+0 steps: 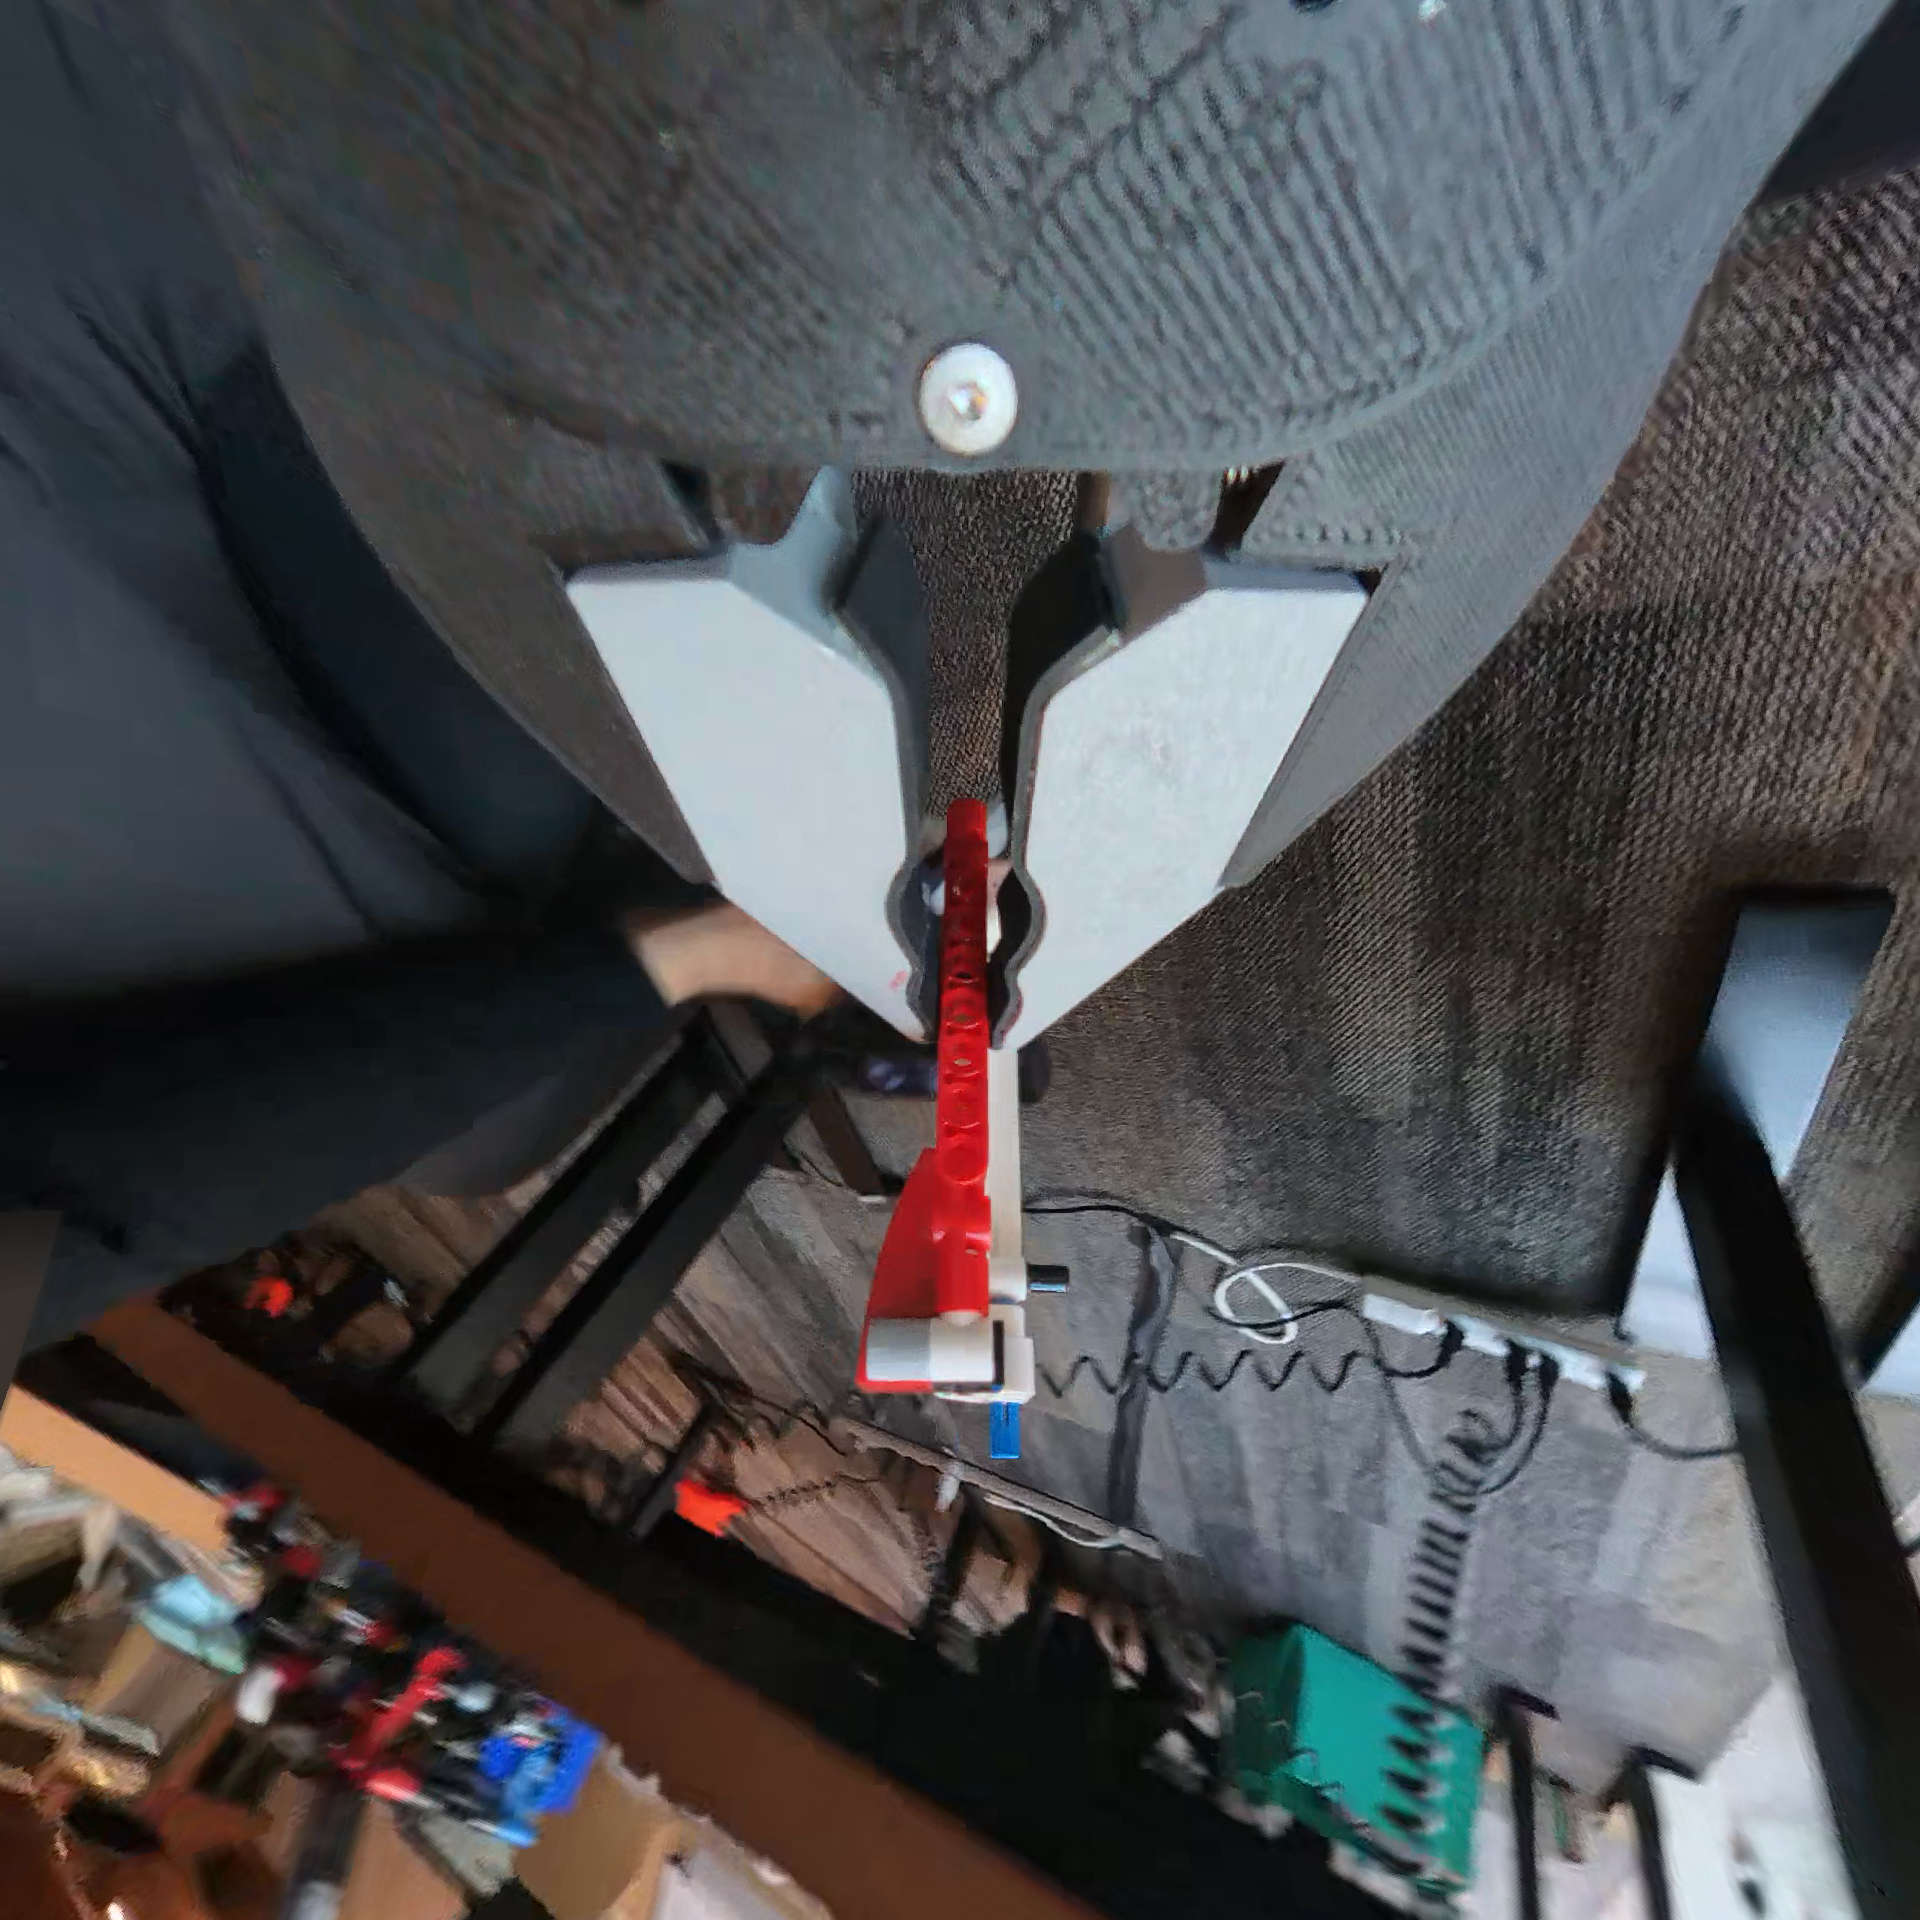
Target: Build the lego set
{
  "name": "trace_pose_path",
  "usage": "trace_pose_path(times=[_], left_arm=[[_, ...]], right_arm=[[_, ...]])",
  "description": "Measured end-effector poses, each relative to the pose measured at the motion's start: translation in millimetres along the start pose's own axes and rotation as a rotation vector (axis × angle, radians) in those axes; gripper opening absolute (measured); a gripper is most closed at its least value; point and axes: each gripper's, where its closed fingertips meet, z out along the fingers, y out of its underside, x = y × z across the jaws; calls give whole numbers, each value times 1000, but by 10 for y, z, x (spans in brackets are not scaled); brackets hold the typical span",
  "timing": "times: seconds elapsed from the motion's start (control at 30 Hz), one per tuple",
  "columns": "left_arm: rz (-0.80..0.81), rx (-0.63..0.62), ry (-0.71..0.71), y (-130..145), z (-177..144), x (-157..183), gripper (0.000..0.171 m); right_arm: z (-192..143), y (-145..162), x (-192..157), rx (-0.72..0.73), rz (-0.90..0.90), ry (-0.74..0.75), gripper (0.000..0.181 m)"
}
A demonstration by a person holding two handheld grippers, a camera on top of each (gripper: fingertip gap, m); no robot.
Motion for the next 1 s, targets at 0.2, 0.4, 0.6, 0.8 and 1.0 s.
trace_pose_path(times=[0.2, 0.4, 0.6, 0.8, 1.0], left_arm=[[-161, 19, -123, 138, -323, -722, 6], [-289, 30, -221, 98, -621, -1330, 5], [-327, -3, -213, 118, -553, -1507, 6], [-391, -68, -232, 331, -542, -1598, 6], [-406, -58, -160, 307, -442, -1467, 5]], right_arm=[[1805, -325, 731, 0, 147, 110, 32], [2328, -635, 1258, 100, 267, 267, 26], [2567, -702, 1312, 56, 201, 298, 18], [2552, -754, 1280, 59, 102, 326, 8], [2211, -967, 1009, 53, 18, 229, 7]])
